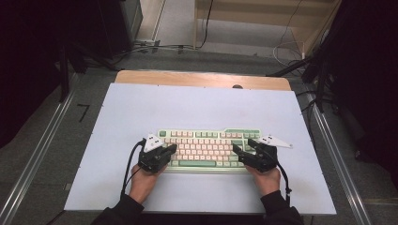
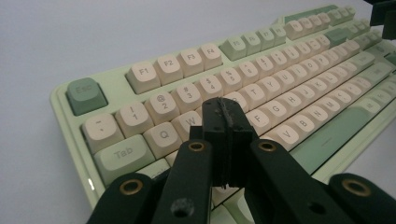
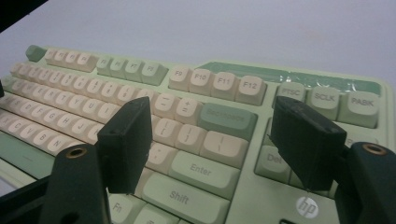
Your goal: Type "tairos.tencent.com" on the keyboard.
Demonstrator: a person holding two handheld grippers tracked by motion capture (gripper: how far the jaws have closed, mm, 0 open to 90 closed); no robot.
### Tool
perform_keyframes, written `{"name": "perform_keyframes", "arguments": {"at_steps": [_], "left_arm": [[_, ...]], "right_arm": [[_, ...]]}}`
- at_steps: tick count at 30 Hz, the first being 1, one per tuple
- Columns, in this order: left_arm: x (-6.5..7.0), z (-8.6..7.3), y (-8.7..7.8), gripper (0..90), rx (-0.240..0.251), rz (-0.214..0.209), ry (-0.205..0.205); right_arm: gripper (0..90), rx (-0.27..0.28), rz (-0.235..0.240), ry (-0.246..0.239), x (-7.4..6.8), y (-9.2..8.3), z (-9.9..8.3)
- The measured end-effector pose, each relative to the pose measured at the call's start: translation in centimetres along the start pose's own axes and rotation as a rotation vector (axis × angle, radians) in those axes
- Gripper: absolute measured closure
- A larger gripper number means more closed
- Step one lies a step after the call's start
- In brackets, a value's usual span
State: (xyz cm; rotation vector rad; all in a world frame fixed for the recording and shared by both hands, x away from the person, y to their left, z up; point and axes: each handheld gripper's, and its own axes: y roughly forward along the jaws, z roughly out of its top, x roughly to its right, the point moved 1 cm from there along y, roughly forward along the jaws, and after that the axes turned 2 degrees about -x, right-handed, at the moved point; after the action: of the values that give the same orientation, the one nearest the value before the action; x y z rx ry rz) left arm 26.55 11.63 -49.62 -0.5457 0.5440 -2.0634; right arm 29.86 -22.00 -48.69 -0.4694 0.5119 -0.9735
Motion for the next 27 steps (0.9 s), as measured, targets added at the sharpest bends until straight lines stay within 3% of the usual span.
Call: {"name": "perform_keyframes", "arguments": {"at_steps": [11,27], "left_arm": [[0.11,0.1,0.86,90.0,-0.044,0.001,0.001],[0.16,0.06,0.95,90.0,-0.052,0.004,0.001]], "right_arm": [[28.0,0.002,-0.014,0.014,0.42,-0.59,-0.31],[28.1,-0.002,-0.011,0.01,0.28,-0.54,-0.29]]}}
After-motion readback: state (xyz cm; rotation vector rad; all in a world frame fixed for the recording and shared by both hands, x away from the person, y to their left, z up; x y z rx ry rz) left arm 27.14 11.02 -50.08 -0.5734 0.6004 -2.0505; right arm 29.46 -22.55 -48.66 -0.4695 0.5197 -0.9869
